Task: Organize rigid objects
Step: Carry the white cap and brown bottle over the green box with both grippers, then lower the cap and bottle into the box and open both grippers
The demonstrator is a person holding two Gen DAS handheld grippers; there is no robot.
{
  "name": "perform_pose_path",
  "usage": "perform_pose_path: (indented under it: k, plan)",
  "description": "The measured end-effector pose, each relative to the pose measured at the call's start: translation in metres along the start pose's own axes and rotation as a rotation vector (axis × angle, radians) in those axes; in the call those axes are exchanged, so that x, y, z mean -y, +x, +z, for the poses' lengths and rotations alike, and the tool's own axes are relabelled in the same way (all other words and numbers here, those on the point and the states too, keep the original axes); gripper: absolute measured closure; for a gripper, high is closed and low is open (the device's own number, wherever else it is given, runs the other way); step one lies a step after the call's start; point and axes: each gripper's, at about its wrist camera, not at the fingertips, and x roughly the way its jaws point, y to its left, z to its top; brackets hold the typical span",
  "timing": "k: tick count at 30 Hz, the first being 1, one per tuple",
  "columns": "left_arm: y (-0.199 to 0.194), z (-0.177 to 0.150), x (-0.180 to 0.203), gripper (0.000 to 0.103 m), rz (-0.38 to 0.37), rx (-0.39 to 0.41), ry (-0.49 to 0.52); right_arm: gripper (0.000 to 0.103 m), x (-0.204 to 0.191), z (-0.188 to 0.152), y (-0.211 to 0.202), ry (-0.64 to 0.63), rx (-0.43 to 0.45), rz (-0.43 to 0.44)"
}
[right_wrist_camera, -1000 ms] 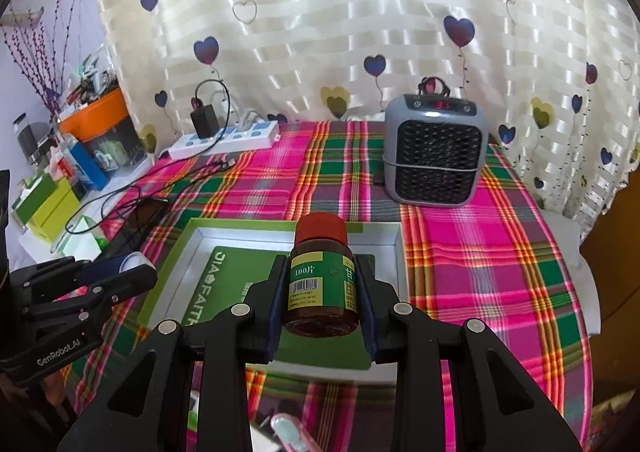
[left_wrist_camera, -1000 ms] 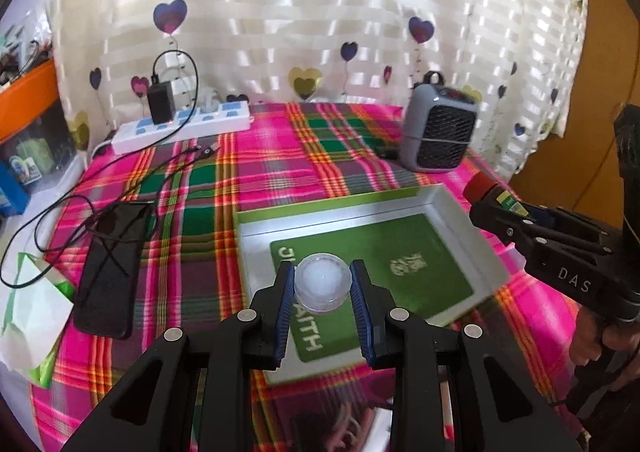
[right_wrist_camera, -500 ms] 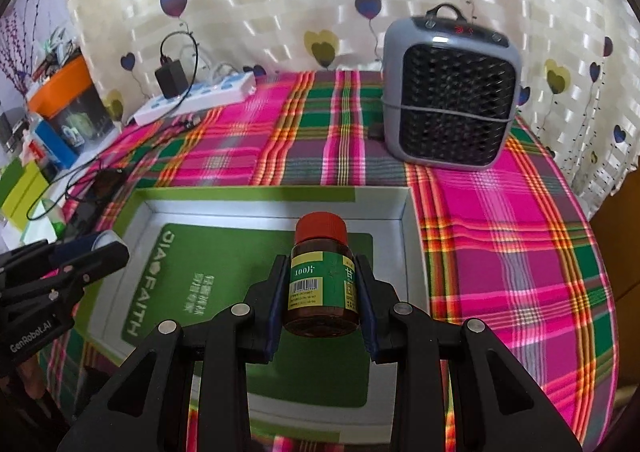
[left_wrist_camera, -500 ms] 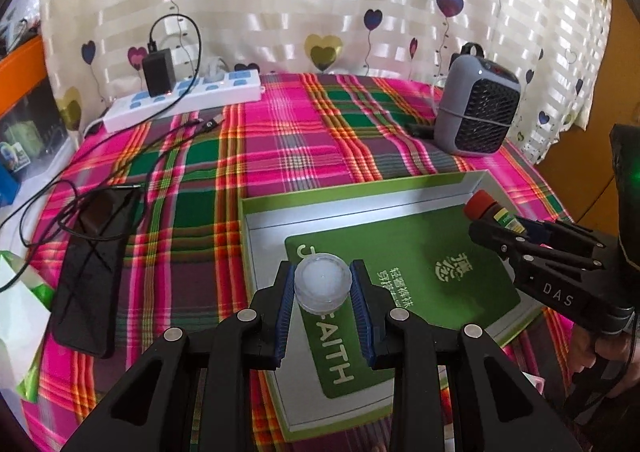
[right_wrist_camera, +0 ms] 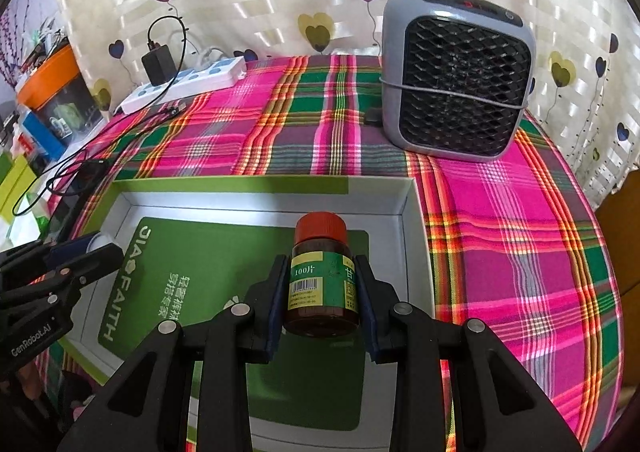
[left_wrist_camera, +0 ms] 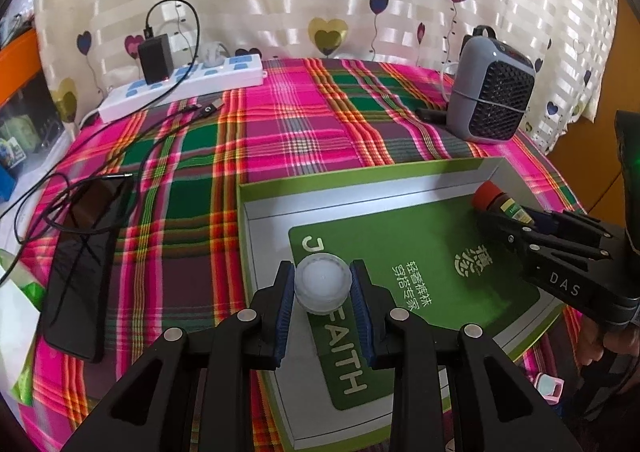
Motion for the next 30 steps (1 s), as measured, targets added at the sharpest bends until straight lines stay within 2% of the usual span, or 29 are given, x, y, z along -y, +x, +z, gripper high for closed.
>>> perform_pose_path:
  k: [24, 28, 30]
  plan:
    - [0.0040, -0.0002, 0.0034, 0.075, 0.039, -0.004, 0.023, 0.069, -0.0034, -0.0018, 0.0007, -0.019, 0.009, -0.027]
    - [0.0042, -0.0002, 0.0039, 0.073, 0.035, -0.005, 0.022, 0.058, -0.0051, -0.0021, -0.0002, -0.022, 0.016, -0.028]
    - [0.0045, 0.0001, 0.0048, 0.072, 0.034, -0.005, 0.022, 0.057, -0.0051, -0.0021, -0.0003, -0.021, 0.018, -0.028]
